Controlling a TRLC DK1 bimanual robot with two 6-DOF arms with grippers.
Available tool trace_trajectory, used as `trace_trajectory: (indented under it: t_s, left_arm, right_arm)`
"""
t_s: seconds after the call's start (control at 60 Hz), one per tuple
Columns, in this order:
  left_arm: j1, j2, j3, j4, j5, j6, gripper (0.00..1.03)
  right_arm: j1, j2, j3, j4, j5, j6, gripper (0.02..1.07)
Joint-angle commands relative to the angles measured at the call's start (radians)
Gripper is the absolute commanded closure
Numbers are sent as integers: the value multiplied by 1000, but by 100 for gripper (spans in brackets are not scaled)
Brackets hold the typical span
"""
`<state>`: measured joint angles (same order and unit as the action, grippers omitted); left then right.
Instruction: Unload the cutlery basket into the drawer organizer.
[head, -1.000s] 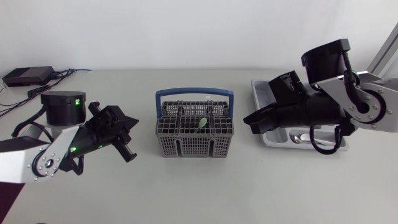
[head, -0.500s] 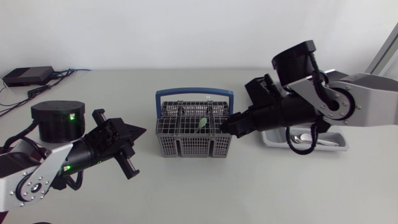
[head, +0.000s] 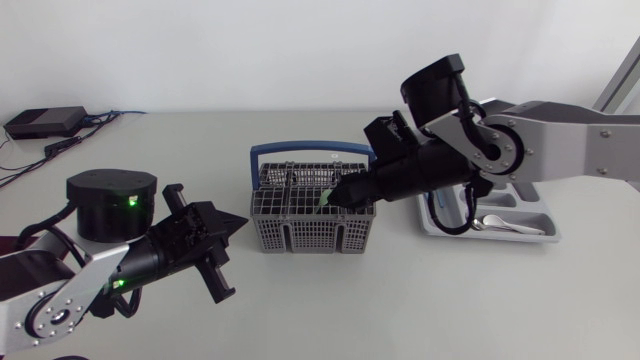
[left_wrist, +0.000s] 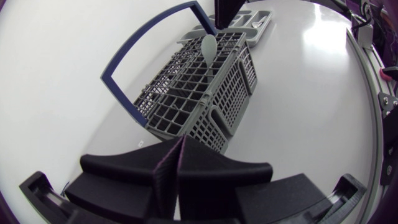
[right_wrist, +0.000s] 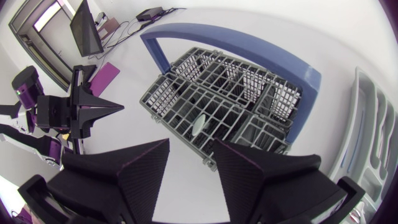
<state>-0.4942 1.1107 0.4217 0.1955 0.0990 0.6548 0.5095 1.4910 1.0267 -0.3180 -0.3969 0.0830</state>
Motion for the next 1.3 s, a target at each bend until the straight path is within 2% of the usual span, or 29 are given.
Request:
trace_trajectory:
  t_s: [0.0,0.25,0.417,0.517,0.867,0.967,1.05,1.283]
  left_arm:
    - [-7,-26,11,-7,-5,-12,82]
    - [-3,-64,8,-34,-7,-14,82]
    - [0,-75,6,-41,-7,-21,82]
    - [3,-84,5,-42,-7,-29,82]
    - [13,-109,6,-47,-10,-64,78]
    - [13,-117,6,-48,-15,-69,78]
    - [23,-121,8,-48,-15,-70,72]
    - [39,-143,-1,-51,-15,-80,72]
  right_arm:
    - [7,38,33,-10,-5,49,53]
    - [21,98,85,-9,-3,98,54]
    - [27,141,113,-6,1,115,62]
    - [27,166,124,-3,4,118,63]
    - [32,169,122,19,15,129,97]
    - [35,158,121,20,18,126,100]
    - [34,141,121,20,26,124,101]
    - [63,34,118,-10,66,93,101]
